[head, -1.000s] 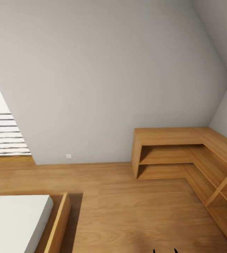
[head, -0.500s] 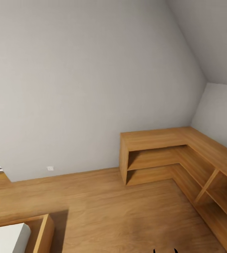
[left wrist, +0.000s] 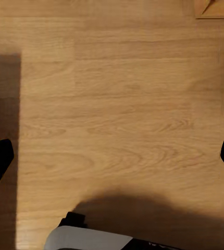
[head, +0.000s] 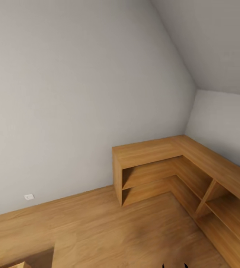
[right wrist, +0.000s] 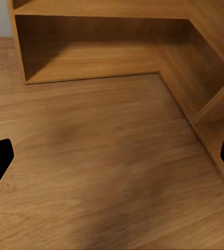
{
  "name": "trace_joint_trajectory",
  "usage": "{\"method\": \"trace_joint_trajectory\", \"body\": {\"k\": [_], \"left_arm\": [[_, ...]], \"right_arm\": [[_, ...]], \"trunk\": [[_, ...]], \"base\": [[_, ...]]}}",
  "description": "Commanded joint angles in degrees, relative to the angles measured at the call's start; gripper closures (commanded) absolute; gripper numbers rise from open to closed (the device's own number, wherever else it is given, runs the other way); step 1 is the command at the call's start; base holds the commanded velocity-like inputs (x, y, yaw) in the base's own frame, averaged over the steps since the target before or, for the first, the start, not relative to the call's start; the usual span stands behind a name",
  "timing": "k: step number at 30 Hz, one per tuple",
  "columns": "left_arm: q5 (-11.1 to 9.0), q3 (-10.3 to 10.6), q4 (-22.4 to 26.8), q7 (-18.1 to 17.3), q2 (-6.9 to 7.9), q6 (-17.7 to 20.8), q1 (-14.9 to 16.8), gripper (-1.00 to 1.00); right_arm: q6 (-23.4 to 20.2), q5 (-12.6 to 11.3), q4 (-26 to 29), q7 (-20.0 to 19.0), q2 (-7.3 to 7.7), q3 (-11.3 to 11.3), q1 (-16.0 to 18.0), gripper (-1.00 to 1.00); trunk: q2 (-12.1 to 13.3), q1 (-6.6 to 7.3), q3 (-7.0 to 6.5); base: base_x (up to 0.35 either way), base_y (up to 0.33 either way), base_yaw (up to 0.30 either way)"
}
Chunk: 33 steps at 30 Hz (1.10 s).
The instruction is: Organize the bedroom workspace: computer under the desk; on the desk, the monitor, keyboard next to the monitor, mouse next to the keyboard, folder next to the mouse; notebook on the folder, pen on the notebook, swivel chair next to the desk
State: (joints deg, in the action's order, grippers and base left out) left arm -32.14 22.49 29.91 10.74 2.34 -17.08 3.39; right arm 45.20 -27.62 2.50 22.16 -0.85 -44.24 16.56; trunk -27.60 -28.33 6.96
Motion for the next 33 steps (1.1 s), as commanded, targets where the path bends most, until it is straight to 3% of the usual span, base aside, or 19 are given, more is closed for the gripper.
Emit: {"method": "trace_joint_trajectory", "body": {"k": [1,5,9,17,21,25,27,31,33], "left_arm": [[-0.36,0.48,0.06,0.45,0.09,-0.23,0.04,-1.00],[-0.38,0.35,-0.27,0.42,0.11,-0.32,0.04,-1.00],[-0.23,0.40,-3.69,0.36,0.05,-0.74,0.04,-1.00],[-0.26,0.32,-15.83,0.13,0.31,-3.87,0.04,-1.00],[-0.64,0.11,-23.29,0.15,0.47,-14.97,0.04,-1.00],[-0.63,0.10,-25.62,0.20,0.27,-23.42,0.04,-1.00],[-0.56,0.20,-26.41,0.16,-0.13,-29.02,0.04,-1.00],[-0.47,0.19,-27.99,0.31,-1.70,-36.25,0.04,-1.00],[-0.47,0.19,-28.28,0.50,-2.01,-38.41,0.04,-1.00]], "right_arm": [[0.10,-0.25,-0.04,0.34,-0.03,-0.49,0.06,-1.00],[0.19,-0.24,-0.04,0.34,-0.03,-0.49,0.05,-1.00],[0.59,-0.08,-0.04,0.34,-0.01,-0.49,0.00,-1.00],[2.41,0.66,-1.55,0.34,0.44,-0.56,-0.23,-1.00],[6.78,1.32,-3.23,0.34,0.42,-0.58,-1.75,-1.00],[11.20,1.87,-3.51,0.32,0.37,-0.61,-4.08,-1.00],[14.32,4.15,-3.53,0.33,0.22,-0.65,-6.20,-1.00],[14.80,10.14,-3.45,0.46,0.08,-0.67,-8.41,-1.00],[14.80,11.44,-3.42,0.49,0.07,-0.67,-8.74,-1.00]], "trunk": [[-0.09,-0.06,0.05],[-0.09,-0.06,-0.16],[-0.09,-0.06,-0.38],[-0.09,-0.06,-0.83],[-0.09,-0.06,-1.06],[-0.09,-0.06,-1.31],[-0.09,-0.06,-1.45],[-0.09,-0.06,-1.72],[-0.09,-0.06,-1.86]], "base": [[0.338,0.000,-0.270],[0.338,0.000,-0.270],[0.339,0.000,-0.267],[0.339,0.000,-0.262],[0.339,0.000,-0.257],[0.339,0.000,-0.240],[0.334,0.000,-0.227],[0.194,0.000,-0.221],[0.061,0.000,-0.218]]}}
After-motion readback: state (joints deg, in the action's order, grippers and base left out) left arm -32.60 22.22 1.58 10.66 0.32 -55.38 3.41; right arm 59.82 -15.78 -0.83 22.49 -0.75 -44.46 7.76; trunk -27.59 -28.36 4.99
